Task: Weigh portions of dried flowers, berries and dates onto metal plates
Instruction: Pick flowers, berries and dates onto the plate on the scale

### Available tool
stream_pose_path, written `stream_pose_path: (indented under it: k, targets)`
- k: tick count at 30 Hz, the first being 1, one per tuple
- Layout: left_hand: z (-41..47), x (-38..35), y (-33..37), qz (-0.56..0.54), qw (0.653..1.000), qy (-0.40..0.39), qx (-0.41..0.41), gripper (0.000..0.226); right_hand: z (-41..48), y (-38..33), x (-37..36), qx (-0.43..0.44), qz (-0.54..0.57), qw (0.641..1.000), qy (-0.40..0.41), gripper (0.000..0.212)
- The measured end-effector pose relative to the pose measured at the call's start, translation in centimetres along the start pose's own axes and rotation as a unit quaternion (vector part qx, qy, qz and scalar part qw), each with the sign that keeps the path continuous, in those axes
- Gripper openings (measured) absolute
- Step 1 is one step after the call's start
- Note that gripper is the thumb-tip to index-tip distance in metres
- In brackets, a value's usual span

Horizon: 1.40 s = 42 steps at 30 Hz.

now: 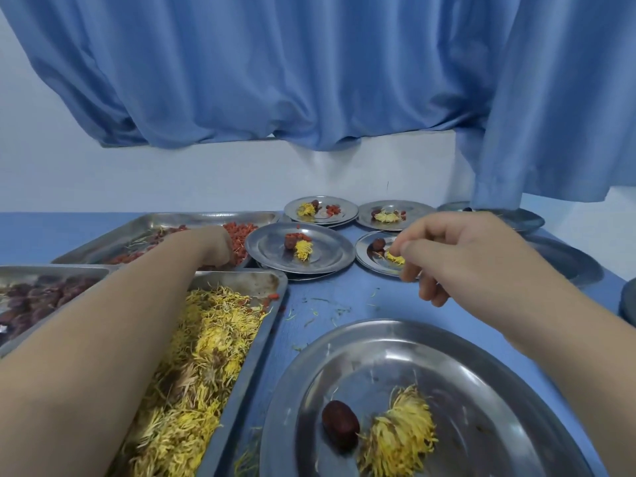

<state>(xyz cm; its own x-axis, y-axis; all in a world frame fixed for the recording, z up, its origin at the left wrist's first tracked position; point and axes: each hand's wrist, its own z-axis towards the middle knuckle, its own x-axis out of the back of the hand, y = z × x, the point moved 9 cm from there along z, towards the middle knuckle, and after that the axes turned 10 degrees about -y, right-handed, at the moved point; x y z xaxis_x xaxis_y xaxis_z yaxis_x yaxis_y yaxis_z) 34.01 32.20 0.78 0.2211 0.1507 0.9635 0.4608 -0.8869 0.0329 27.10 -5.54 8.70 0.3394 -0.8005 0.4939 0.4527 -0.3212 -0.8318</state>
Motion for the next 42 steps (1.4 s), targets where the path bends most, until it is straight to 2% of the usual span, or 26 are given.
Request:
stream_pose_path:
  k: [3, 7, 14, 16, 20, 29, 36, 42]
  targets:
    - [0.0, 0.5, -0.4, -0.052, 0.998, 0.017, -0.010, 0.028, 0.0, 0.0, 0.0, 0.001, -0.003, 1.000, 0.001, 0.021]
    - [-0.6, 1.6, -0.4, -0.064, 0.997, 0.051, -0.010, 0.005, -0.1, 0.0, 0.2, 0.001, -0.001, 1.000, 0.006, 0.020]
    - [-2.0, 3.4, -0.8, -0.097, 0.989, 0.115, -0.005, 0.032, -0.1, -0.2, 0.1, 0.008, -0.008, 1.000, -0.001, 0.020]
    - [-2.2, 3.7, -1.2, -0.112, 0.986, 0.122, -0.005, 0.030, -0.1, -0.2, 0.1, 0.009, -0.008, 1.000, -0.002, 0.020]
    - [-2.2, 3.9, -1.8, -0.120, 0.985, 0.123, -0.005, 0.010, 0.0, -0.1, 0.2, 0.008, -0.010, 1.000, -0.003, 0.019]
    - [-3.0, 4.4, -3.5, -0.191, 0.969, 0.156, -0.013, 0.019, 0.0, 0.0, 0.2, 0.012, -0.012, 1.000, -0.002, 0.020]
    - [-7.4, 5.2, -1.7, -0.289, 0.938, 0.155, -0.116, 0.010, -0.6, -1.7, 1.0, 0.030, -0.011, 0.999, -0.003, 0.018]
    - [-16.2, 4.2, 5.1, -0.383, 0.887, 0.046, -0.254, 0.011, -2.6, -5.0, 2.1, 0.053, 0.000, 0.999, 0.008, 0.017]
